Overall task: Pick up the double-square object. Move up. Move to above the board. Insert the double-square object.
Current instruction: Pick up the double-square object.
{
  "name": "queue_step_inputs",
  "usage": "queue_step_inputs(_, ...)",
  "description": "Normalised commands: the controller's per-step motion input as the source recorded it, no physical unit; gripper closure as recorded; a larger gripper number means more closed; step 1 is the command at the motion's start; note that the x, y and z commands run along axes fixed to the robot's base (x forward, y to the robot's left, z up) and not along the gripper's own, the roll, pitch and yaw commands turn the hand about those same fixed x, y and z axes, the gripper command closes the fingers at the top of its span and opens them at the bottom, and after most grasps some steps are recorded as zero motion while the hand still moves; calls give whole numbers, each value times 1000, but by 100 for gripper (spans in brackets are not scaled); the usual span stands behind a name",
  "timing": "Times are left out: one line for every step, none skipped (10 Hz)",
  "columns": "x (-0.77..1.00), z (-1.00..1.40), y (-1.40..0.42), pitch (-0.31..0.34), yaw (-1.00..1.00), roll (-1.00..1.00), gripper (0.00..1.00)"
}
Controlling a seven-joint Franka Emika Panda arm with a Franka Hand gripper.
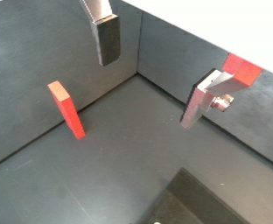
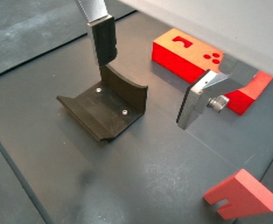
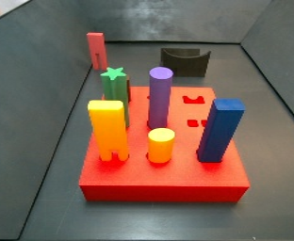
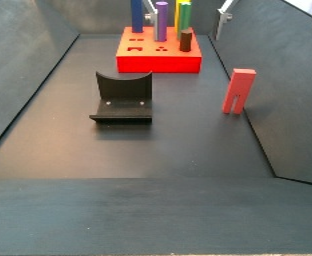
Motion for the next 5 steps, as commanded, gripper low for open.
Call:
queue_step_inputs(0, -29, -14, 0, 0, 0, 0)
queue_step_inputs(-543, -303, -11, -121, 0, -53, 0)
queue_step_inputs(-1000, -646, 0, -146, 0, -119, 0)
queue_step_inputs(-1000, -657, -60, -157, 0, -101, 0)
queue_step_inputs(-1000, -603, -63, -149, 0, -91, 0)
